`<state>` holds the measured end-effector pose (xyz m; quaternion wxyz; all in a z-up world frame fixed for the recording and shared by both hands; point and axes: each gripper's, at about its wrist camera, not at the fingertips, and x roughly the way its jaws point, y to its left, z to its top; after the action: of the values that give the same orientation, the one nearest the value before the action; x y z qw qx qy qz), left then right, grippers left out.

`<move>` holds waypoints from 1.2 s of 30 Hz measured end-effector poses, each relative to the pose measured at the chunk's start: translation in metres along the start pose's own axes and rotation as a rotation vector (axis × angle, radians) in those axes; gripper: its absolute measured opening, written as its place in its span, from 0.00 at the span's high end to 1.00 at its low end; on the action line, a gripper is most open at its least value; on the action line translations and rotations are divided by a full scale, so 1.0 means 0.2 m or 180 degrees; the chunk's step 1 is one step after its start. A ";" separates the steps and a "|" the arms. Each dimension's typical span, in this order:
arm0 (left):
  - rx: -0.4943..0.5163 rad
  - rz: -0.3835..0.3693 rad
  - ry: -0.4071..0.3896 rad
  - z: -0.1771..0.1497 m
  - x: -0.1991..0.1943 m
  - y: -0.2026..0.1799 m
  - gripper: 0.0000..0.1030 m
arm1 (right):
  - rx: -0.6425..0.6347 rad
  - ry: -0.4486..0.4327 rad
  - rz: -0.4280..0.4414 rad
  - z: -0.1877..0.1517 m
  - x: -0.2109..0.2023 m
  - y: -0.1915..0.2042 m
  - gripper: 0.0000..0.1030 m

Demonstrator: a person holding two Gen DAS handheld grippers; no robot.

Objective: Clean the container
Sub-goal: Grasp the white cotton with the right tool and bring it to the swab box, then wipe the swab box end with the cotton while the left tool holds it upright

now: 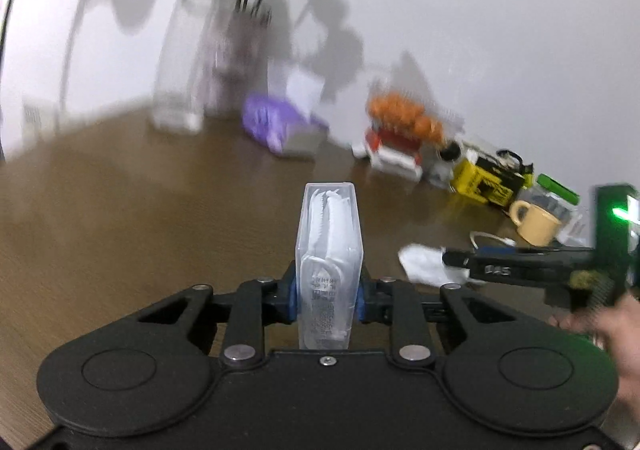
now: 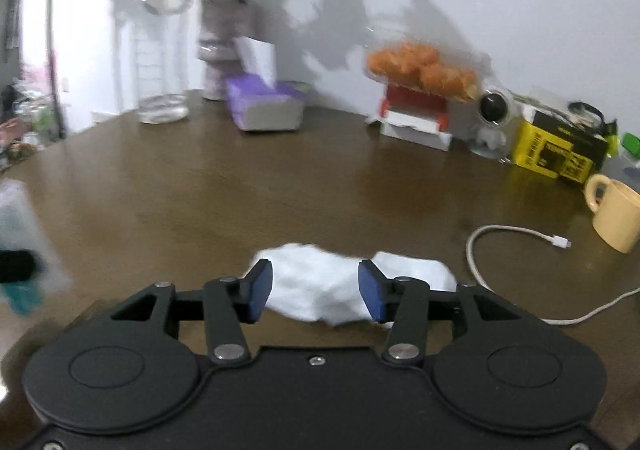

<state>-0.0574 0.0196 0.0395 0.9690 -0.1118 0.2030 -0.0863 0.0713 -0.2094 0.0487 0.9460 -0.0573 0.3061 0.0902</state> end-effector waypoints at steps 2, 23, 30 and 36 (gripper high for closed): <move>0.0234 0.0098 -0.0192 0.01 -0.05 -0.05 0.75 | 0.0138 0.0209 -0.0023 0.02 0.10 -0.03 0.48; 0.1495 0.0103 -0.0306 -0.12 -0.01 -0.37 0.75 | -0.1194 -0.0783 0.2083 0.08 -0.59 0.21 0.92; 0.0483 -0.0716 -0.0032 0.00 -0.07 -0.14 0.75 | -0.0330 -0.0869 0.1868 0.08 -0.45 -0.02 0.92; -0.0751 -0.1188 0.0118 0.17 0.00 0.15 0.75 | -0.0404 -0.0302 0.2211 -0.11 -0.27 -0.04 0.92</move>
<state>-0.0396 0.0539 0.0613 0.9125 -0.2584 0.2052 -0.2418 0.0167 -0.2280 0.0634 0.8665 -0.0041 0.2569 0.4279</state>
